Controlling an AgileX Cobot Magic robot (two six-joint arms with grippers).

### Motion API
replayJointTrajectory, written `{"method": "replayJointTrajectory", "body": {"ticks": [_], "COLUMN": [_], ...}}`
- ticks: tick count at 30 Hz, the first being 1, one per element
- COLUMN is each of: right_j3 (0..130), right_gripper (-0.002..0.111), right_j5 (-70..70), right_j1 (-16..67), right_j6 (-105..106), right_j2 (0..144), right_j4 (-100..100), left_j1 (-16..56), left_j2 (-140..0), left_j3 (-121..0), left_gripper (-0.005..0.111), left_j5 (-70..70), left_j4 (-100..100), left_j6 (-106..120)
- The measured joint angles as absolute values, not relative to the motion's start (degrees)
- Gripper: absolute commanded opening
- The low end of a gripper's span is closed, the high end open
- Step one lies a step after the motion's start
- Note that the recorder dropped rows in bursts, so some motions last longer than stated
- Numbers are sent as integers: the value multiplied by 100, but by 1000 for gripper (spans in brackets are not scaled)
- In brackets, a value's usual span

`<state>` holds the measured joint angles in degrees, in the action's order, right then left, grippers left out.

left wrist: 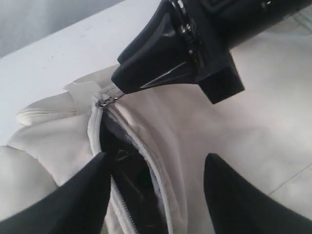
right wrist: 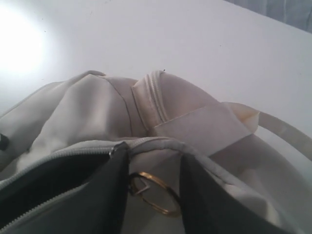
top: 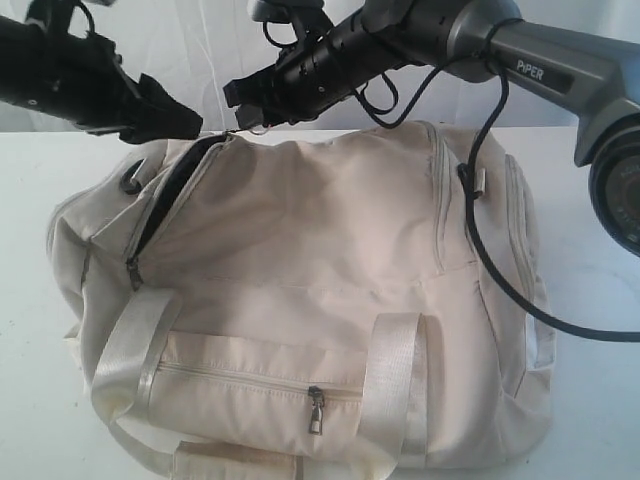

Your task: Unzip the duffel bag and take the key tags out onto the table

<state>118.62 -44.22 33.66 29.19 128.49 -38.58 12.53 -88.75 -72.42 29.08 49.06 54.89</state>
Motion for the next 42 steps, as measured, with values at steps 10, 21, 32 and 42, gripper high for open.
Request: {"method": "replayJointTrajectory", "body": {"ticks": [10, 21, 32, 42], "right_j3": [11862, 11862, 11862, 11862], "right_gripper": [0, 0, 0, 0], "right_j5": [-4431, -4418, -4305, -4013], "right_j1": [3366, 3366, 3376, 3366], "right_j6": [3234, 3513, 3667, 3710], "right_j2": [12849, 12849, 12849, 12845], "right_j4": [-4000, -4008, -4031, -3811], "left_j1": [1468, 1468, 1468, 1468], "left_j2": [-9714, -10044, -9727, -9285], "left_j3": [-7242, -7242, -7264, -7264], "left_gripper": [58, 0, 0, 0], "left_j5": [2155, 1983, 2826, 3347], "left_j4": [4894, 4791, 3972, 3119], "left_j6": [5610, 5623, 5297, 4847]}}
